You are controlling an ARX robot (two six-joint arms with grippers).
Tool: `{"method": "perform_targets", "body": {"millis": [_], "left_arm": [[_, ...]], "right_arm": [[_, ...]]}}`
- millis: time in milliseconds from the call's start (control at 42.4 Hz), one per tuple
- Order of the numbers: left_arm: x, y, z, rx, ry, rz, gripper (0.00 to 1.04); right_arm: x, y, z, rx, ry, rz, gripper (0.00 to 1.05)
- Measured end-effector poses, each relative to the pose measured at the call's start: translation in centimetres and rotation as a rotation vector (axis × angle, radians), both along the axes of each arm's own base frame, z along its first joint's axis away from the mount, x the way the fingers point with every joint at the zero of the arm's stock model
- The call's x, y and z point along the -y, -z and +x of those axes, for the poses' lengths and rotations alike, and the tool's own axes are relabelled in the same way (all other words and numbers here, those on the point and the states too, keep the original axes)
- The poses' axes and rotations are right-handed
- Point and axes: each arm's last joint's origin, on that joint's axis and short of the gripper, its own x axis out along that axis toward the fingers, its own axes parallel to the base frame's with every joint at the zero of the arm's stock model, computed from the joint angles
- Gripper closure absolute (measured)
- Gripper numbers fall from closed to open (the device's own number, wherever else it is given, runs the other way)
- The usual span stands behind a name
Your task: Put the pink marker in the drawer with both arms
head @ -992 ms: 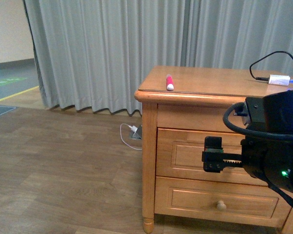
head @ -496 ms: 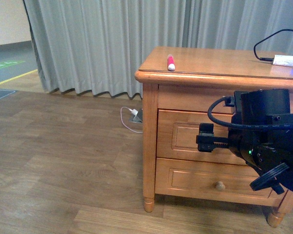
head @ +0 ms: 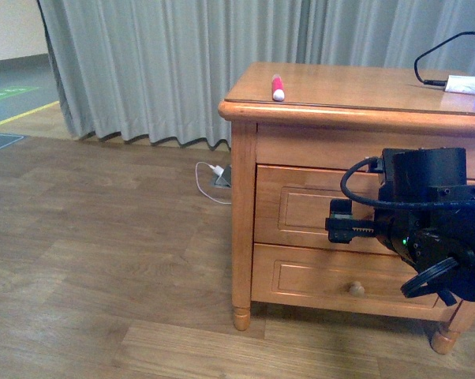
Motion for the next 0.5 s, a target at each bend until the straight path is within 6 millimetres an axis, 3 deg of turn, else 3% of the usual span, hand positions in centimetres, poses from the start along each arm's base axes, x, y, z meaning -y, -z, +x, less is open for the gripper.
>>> {"method": "perform_targets", "body": {"millis": [118, 189, 213, 283, 496], "left_arm": [[0.00, 0.00, 0.00, 0.000, 0.000, 0.000, 0.06], [0.00, 0.00, 0.00, 0.000, 0.000, 0.000, 0.06], [0.00, 0.00, 0.00, 0.000, 0.000, 0.000, 0.06], [0.00, 0.00, 0.00, 0.000, 0.000, 0.000, 0.06], [0.00, 0.00, 0.00, 0.000, 0.000, 0.000, 0.06]], "right_arm": [[-0.01, 0.04, 0.07, -0.005, 0.002, -0.002, 0.08], [-0.01, 0.04, 0.07, -0.005, 0.004, -0.004, 0.15], [0.10, 0.07, 0.07, -0.008, 0.008, -0.013, 0.75], [0.18, 0.15, 0.03, -0.015, 0.009, -0.015, 0.81], [0.27, 0.10, -0.39, -0.025, -0.001, -0.010, 0.82]]}}
